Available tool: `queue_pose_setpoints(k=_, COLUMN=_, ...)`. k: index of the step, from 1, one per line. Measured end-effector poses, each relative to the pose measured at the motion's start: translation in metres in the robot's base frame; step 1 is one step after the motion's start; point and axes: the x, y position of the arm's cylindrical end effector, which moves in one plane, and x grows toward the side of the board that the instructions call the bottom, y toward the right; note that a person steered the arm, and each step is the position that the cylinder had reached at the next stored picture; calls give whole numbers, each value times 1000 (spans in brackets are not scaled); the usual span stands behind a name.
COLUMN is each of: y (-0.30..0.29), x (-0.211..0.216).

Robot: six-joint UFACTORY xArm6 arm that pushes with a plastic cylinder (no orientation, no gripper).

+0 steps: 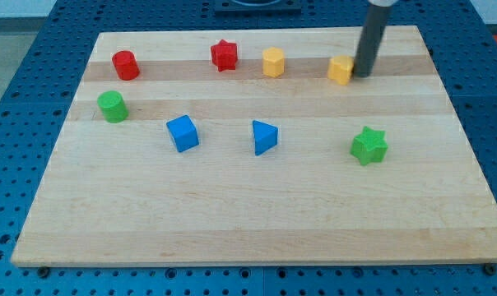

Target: Move the yellow heart to the bottom right of the yellow hexagon

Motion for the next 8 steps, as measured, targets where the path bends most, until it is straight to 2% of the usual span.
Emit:
queue_pose_setpoints(k=5, y=-51, x=-1)
queue_pose_setpoints(k=8, y=-53, x=-2)
